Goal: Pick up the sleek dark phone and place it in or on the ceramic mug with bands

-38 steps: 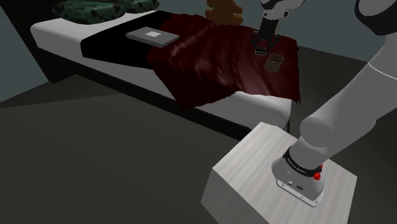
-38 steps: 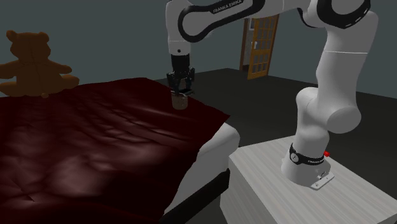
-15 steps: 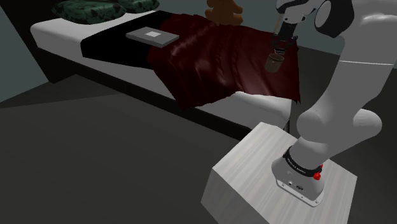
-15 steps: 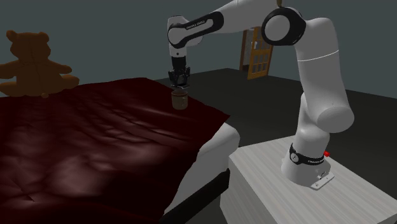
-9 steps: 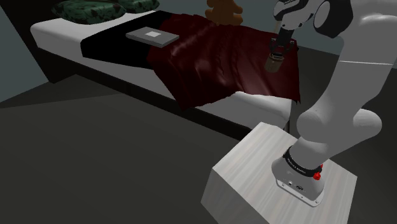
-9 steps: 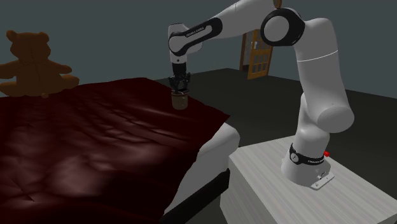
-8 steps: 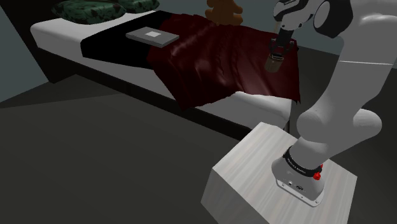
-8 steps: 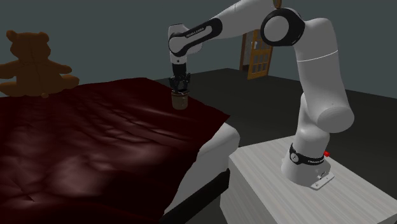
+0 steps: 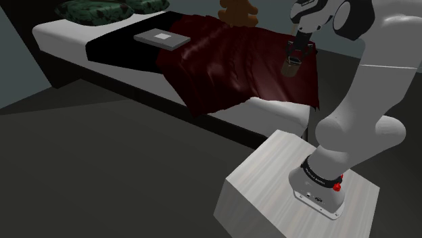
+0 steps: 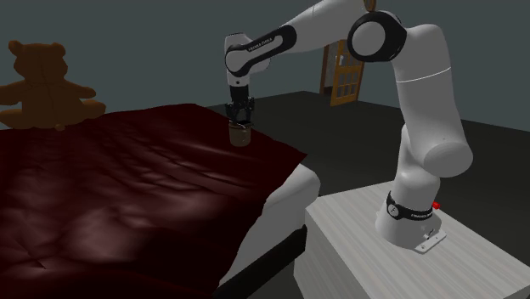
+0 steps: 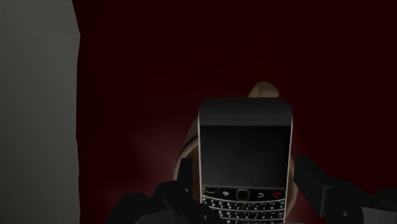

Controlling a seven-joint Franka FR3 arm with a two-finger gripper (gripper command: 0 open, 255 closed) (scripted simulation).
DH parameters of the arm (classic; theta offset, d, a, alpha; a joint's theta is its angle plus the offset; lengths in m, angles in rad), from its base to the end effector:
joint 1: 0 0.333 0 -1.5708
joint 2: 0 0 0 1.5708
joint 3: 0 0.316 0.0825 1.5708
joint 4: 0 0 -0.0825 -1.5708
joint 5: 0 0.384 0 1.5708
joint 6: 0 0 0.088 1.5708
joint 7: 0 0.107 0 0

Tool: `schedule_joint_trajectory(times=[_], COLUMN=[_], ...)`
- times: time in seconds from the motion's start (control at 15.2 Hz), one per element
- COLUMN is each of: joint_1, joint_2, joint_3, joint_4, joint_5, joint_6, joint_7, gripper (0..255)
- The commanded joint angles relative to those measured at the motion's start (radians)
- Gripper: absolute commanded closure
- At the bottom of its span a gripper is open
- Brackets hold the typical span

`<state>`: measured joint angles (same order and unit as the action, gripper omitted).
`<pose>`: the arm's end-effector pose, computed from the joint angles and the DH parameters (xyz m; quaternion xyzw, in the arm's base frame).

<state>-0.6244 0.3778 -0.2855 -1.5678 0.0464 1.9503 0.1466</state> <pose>0.4307 -0.5107 0.4344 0.8641 -0.5023 -0.0020 0.0319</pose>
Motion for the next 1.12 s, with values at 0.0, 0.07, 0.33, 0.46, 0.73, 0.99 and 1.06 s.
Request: schedule_joint_trajectory(times=[0.0,0.07,0.33,0.46,0.73,0.99,1.06], joint_1=[0.0,0.0,0.001,0.002,0.002,0.002,0.002], joint_2=[0.001,0.001,-0.007,-0.017,-0.019,-0.019,-0.019], joint_3=[0.0,0.0,-0.001,-0.002,-0.002,-0.002,-0.002], joint_4=[0.0,-0.001,0.023,0.076,0.099,0.099,0.099], joint_5=[0.0,0.0,-0.002,-0.006,-0.007,-0.007,-0.007], joint_6=[0.0,0.0,-0.031,-0.094,-0.119,-0.119,-0.119], joint_7=[0.0,0.0,0.001,0.004,0.004,0.004,0.004], gripper=[0,0,0,0,0,0,0])
